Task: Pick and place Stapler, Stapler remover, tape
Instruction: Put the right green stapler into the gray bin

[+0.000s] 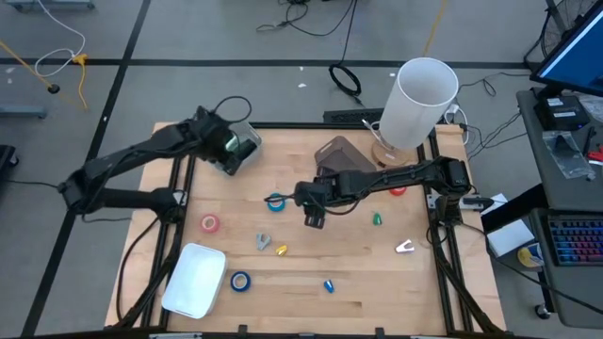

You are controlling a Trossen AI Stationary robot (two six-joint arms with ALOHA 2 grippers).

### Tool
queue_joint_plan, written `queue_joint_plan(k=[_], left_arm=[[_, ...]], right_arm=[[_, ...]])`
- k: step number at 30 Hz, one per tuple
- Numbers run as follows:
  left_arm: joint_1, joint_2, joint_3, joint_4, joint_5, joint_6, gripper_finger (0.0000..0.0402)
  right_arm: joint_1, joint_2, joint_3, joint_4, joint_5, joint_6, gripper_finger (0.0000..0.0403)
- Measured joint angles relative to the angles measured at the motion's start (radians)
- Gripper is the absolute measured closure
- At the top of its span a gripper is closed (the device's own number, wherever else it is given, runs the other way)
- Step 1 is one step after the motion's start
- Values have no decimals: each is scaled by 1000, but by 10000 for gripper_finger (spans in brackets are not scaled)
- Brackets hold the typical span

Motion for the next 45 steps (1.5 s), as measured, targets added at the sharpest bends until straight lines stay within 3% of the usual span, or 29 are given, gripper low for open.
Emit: queue_joint_plan(k=[9,22,33,41,45], left_arm=[[-153,-184,0,-30,14,-74,202],[-309,-332,0,-23,-88,-150,201],[-389,-342,0,-23,-152,-190,202],[-395,-341,0,2,-158,-195,201],[-395,-341,0,60,-154,-190,201]], right_arm=[[3,0,0,-247,-129,190,186],[72,0,-4,-601,-126,379,189],[129,-65,-227,-656,-162,764,192],[109,-253,-456,-605,-191,1060,192],[95,-369,-576,-447,-233,1146,187]])
